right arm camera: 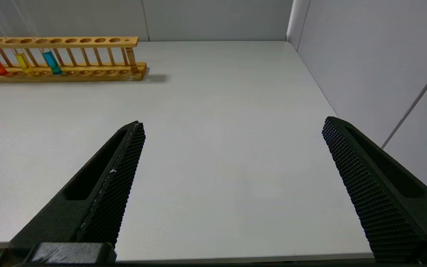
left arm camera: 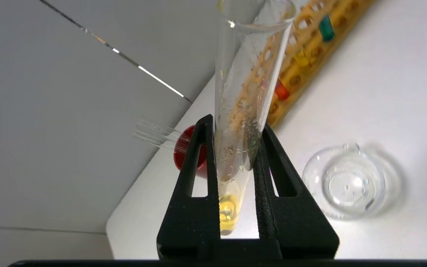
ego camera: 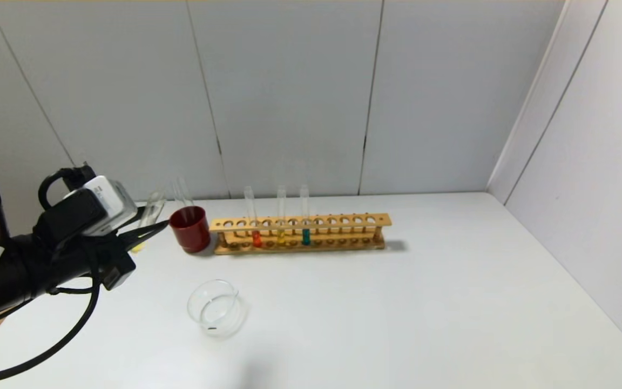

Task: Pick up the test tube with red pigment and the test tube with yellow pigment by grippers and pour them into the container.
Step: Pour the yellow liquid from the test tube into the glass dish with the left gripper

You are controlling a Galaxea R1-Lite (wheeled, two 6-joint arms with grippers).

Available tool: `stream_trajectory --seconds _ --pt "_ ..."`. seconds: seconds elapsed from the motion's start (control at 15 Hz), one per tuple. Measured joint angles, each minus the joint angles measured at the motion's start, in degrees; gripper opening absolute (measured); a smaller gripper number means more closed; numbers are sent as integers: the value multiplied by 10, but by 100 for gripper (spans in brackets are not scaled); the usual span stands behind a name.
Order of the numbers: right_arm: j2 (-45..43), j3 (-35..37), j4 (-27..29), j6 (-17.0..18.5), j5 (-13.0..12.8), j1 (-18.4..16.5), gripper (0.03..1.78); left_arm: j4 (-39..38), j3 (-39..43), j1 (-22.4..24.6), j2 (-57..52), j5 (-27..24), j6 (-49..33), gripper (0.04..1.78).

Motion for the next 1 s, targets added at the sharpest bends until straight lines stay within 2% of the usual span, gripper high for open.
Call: stream_trajectory --seconds 0.33,0.8,1.0 --pt "0 0 0 0 0 0 175 97 -6 3 -18 -6 161 31" --pt "0 0 0 0 0 0 175 85 15 10 11 -8 232 31" --pt "0 0 0 0 0 0 175 68 13 35 38 -12 290 31"
